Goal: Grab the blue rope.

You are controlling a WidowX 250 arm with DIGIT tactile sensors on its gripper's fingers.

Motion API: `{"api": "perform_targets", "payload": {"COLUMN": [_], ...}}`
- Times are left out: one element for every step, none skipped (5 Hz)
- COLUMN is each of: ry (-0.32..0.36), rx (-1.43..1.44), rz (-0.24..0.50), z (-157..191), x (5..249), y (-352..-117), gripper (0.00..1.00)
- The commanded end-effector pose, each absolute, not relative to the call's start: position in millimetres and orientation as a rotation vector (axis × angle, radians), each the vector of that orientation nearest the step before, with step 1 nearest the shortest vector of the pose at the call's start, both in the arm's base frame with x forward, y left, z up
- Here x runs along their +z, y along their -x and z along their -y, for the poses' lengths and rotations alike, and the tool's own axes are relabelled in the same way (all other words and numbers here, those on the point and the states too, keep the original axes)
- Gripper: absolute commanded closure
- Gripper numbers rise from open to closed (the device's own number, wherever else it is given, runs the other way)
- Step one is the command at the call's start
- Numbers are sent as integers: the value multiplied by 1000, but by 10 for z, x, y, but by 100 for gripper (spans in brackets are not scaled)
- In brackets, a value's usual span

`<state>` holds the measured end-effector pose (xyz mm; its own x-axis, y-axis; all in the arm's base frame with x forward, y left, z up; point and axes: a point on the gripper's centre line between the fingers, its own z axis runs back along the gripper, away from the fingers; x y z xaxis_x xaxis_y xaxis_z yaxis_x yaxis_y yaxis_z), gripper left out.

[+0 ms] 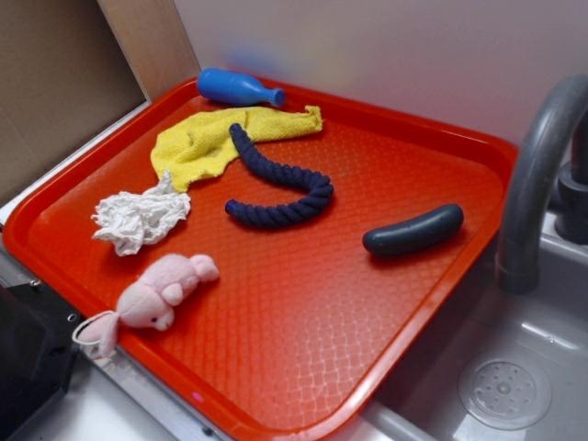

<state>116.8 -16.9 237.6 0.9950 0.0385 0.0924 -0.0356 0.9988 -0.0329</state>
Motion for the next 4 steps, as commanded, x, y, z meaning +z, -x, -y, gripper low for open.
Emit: {"api": "perform_targets", "payload": {"ry": [31,69,89,102], "rx": [37,206,391,602], "rz": [93,54,9,3], "z": [169,170,176,110], "x": [2376,2143,1953,1724], "y": [-1168,-1304,-1461,-1749], "gripper": [0,0,0,0]}}
